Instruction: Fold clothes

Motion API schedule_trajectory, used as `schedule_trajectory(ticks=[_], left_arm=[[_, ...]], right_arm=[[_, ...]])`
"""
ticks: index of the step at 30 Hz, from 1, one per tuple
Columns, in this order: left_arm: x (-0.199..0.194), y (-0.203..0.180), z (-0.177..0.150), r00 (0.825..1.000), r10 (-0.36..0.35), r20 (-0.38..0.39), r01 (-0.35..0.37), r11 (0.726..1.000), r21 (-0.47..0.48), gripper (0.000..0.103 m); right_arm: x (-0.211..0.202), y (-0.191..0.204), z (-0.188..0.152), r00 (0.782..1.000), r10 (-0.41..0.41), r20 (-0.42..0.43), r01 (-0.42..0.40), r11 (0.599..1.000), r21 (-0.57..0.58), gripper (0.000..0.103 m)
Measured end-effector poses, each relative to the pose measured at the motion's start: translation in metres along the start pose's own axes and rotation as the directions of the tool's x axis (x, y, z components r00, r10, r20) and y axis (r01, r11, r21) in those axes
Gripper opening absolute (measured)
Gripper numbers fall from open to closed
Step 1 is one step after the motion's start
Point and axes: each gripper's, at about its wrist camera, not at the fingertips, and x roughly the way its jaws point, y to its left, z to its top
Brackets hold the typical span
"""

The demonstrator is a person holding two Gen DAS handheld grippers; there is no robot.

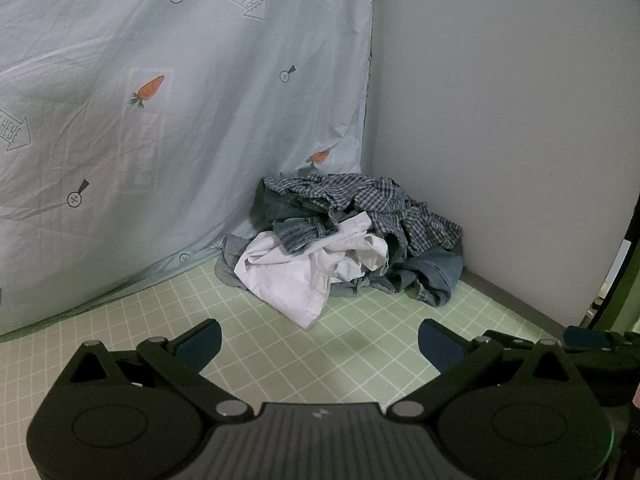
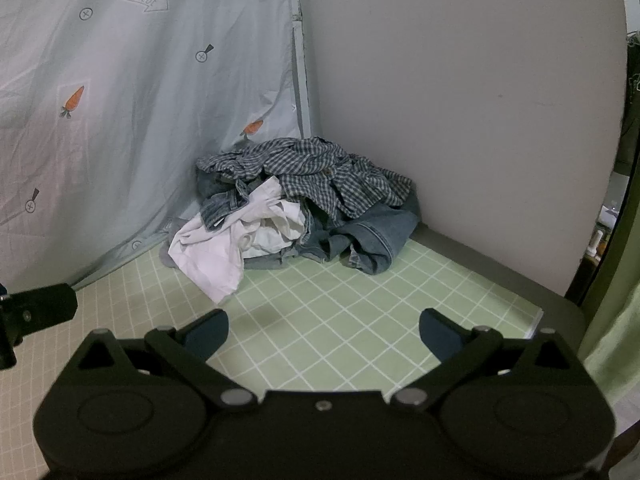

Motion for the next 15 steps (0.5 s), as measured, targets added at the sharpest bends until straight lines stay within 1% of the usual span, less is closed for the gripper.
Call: schedule_trajectory(ticks=[15], left_arm=[[-0.0009, 0.001, -0.0008, 1.0, 0.005, 0.001, -0.005, 1.0, -0.003, 0.103]], right_arm=[[0.0015, 0.0035, -0.0004, 1.0, 0.002, 0.001, -0.002, 1.0, -0.004, 0.103]])
